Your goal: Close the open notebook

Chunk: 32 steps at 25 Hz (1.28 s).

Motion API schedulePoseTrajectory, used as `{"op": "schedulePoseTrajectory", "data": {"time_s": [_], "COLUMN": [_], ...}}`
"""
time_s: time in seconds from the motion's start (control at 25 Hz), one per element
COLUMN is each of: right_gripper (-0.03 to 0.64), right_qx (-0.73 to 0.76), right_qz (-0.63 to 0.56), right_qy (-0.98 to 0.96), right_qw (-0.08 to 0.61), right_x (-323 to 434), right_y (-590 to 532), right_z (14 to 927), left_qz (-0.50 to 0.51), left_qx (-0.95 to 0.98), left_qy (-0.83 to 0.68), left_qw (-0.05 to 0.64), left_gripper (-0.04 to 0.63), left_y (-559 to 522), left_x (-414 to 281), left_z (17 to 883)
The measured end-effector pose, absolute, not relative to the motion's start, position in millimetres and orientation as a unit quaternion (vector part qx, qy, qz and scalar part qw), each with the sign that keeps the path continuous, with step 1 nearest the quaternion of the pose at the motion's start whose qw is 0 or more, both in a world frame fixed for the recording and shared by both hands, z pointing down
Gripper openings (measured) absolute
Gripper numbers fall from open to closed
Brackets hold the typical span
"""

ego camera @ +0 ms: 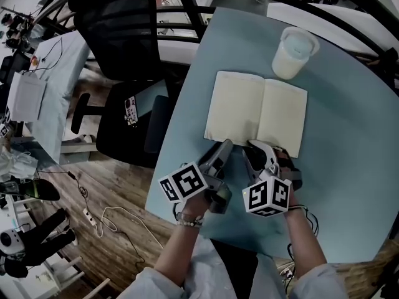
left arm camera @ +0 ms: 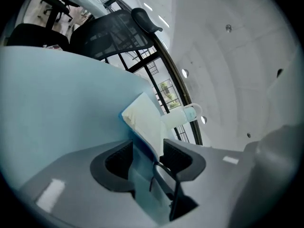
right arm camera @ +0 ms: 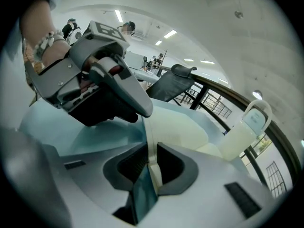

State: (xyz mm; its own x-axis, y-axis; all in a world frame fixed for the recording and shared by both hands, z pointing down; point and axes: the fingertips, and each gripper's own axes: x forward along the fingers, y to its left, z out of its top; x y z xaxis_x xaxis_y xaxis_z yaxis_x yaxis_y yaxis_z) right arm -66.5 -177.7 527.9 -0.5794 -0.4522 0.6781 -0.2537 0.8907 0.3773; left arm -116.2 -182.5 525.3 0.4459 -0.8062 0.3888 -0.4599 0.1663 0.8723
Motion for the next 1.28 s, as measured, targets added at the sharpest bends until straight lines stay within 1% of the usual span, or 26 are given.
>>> {"op": "schedulePoseTrajectory", "data": {"time_s": [0.32, 0.44, 0.52, 0.64, 0.72, 1.04, 1.28], "right_gripper": [0.054, 0.054, 0.054, 0.054, 0.054, 0.057, 0.044], "right_qx": [0.199, 0.198, 0.198, 0.199, 0.2, 0.204, 0.282], "right_qz": [-0.119, -0.117, -0.115, -0.114, -0.113, -0.086, -0.02], "right_qy": [-0.883, -0.885, -0.886, -0.888, -0.888, -0.896, -0.898], "right_qw": [0.408, 0.405, 0.403, 0.399, 0.398, 0.385, 0.337], "right_x": [-65, -65, -66, -65, -66, -59, -28], "right_y": [-178, -177, -178, -178, -178, -173, -177], "right_z": [528, 529, 528, 527, 526, 517, 494], "left_qz": [-0.204, -0.222, -0.242, -0.274, -0.285, -0.243, -0.194], "left_qx": [0.628, 0.623, 0.614, 0.602, 0.605, 0.64, 0.667], "left_qy": [-0.492, -0.488, -0.486, -0.48, -0.476, -0.489, -0.499], "left_qw": [0.567, 0.57, 0.573, 0.576, 0.571, 0.541, 0.518], "left_gripper": [0.178, 0.168, 0.127, 0.046, 0.025, 0.02, 0.02], "left_y": [-189, -190, -190, -191, -192, -191, -191], "left_x": [-115, -118, -120, -119, -119, -118, -116], "left_z": [519, 518, 517, 512, 508, 496, 491]}}
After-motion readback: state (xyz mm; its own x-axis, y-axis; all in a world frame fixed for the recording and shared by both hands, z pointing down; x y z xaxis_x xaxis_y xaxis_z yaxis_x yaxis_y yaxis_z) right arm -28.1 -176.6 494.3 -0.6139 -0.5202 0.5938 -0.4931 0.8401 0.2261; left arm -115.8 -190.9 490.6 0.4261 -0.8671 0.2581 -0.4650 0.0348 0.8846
